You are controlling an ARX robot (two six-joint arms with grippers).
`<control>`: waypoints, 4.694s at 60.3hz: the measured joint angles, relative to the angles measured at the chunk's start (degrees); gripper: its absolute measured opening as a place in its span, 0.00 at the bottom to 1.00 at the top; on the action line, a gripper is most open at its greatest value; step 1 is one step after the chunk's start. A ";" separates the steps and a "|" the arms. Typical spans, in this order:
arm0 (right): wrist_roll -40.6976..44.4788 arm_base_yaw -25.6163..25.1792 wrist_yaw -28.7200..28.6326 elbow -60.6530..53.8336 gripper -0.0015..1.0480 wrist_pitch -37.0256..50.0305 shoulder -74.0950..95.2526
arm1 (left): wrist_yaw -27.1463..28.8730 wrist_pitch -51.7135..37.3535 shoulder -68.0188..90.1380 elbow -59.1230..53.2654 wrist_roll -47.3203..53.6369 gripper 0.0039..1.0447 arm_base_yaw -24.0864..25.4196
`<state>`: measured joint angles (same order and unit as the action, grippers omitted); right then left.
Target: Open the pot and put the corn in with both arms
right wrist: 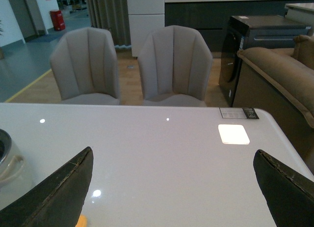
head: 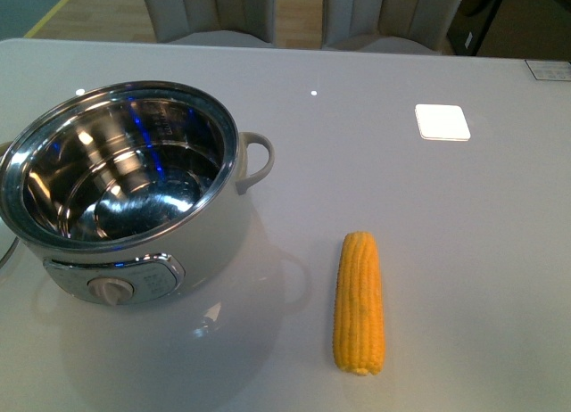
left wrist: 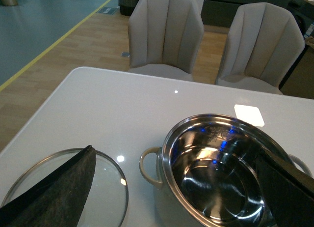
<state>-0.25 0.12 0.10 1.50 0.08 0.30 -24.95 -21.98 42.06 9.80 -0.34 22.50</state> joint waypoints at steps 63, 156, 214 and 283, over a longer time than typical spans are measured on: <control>0.00 0.00 0.02 0.00 0.92 0.00 0.00 | 14.47 1.53 -21.42 -9.16 0.07 0.31 -11.41; 0.00 0.00 0.02 0.00 0.91 0.00 -0.02 | 24.96 21.90 -41.70 -9.16 0.09 0.87 -22.36; -29.92 17.64 14.34 22.93 0.91 -0.02 72.63 | 24.96 21.90 -41.79 -9.16 0.13 0.94 -22.36; -17.07 24.44 1.27 44.52 0.91 13.86 120.41 | 24.96 21.90 -41.79 -9.16 0.13 0.94 -22.36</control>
<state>-17.32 24.56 1.37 46.02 13.93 120.70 0.01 -0.08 0.27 0.64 -0.21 0.14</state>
